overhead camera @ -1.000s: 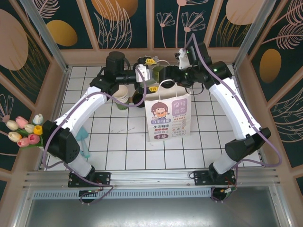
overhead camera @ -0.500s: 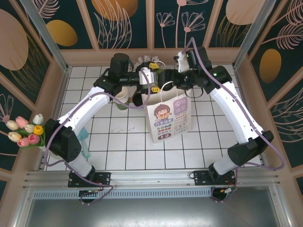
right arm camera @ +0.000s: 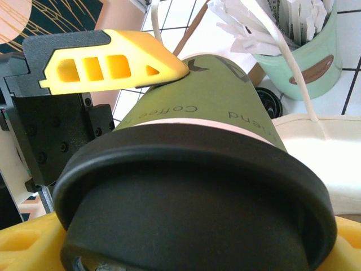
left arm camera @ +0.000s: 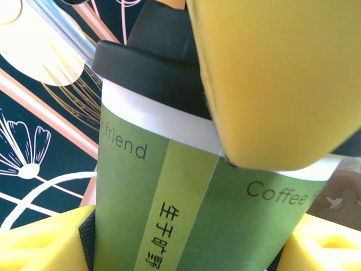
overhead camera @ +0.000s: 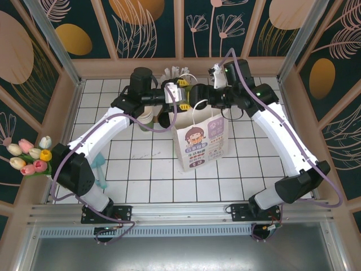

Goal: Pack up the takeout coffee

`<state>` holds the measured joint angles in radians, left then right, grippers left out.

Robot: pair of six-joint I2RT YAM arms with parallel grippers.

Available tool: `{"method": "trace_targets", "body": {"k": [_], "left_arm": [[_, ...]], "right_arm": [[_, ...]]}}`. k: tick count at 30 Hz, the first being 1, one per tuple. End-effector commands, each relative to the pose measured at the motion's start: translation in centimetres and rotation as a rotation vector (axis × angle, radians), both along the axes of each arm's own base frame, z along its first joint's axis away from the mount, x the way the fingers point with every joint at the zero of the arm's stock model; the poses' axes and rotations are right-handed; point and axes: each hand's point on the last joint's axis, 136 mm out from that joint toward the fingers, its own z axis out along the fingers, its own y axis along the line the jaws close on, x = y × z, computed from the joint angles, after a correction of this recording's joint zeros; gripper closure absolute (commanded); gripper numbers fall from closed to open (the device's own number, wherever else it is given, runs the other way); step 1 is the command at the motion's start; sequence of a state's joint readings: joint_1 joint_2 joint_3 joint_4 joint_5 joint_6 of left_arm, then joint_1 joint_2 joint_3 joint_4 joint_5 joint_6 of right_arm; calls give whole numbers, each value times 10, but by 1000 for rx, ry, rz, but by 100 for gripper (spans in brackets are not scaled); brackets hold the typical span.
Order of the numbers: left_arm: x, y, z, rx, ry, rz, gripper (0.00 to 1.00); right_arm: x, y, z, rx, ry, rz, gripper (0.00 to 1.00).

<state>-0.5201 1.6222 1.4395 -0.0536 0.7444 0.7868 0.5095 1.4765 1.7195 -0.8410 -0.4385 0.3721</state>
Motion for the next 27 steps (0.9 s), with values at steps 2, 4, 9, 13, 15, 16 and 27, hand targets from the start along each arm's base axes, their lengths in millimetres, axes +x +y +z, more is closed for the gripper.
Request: {"method": "trace_targets", "body": {"k": [2, 4, 9, 13, 15, 16, 27], "left_arm": [[-5, -7, -4, -15, 71, -17, 2], [-3, -5, -13, 39, 68, -10, 1], [5, 2, -27, 99, 52, 24, 3], [2, 0, -27, 98, 66, -3, 8], [3, 3, -30, 101, 57, 13, 9], [3, 5, -31, 104, 54, 21, 9], [16, 30, -24, 84, 51, 89, 2]], "right_arm": [[-22, 24, 35, 112, -102, 157, 41], [-21, 23, 34, 97, -100, 150, 42], [-26, 20, 35, 92, -111, 157, 42], [-27, 16, 38, 86, -125, 142, 42], [-27, 14, 40, 83, -129, 132, 42], [-27, 13, 40, 82, -131, 130, 42], [-30, 13, 39, 84, -135, 138, 42]]}}
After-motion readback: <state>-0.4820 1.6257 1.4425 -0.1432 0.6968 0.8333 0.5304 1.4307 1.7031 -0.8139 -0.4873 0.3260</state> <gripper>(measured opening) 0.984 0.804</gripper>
